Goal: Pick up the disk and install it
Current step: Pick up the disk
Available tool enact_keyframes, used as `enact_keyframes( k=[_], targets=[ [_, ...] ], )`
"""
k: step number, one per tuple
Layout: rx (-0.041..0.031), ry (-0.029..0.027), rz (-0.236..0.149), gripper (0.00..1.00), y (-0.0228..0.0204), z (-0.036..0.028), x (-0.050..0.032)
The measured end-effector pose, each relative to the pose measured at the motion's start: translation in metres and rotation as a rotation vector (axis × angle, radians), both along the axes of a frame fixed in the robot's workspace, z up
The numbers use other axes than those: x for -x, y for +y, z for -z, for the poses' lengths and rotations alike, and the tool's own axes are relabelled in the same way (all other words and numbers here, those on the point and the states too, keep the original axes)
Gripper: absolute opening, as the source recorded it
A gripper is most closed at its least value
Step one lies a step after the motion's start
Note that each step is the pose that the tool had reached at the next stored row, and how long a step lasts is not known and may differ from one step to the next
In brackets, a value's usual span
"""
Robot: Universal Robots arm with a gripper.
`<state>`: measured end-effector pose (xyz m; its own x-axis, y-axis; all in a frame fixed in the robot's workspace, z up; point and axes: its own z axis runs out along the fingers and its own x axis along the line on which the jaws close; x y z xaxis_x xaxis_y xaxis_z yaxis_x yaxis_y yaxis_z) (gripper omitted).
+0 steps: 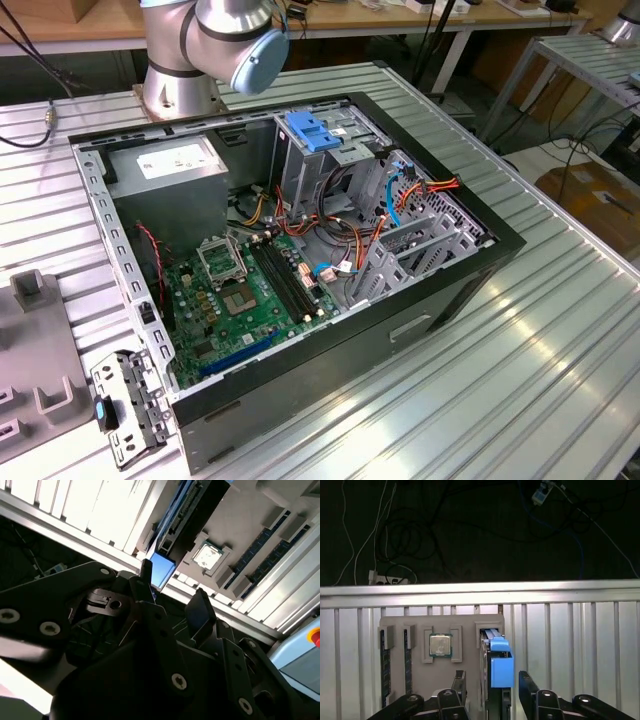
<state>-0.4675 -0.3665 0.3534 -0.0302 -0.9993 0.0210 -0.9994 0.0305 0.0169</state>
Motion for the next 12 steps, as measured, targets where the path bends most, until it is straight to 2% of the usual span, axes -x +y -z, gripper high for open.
enact_keyframes(
  k=[12],
  targets=[
    [0.0000,0.0000,0.001,0.54,0.0010,0.0028,0.0000]
  ],
)
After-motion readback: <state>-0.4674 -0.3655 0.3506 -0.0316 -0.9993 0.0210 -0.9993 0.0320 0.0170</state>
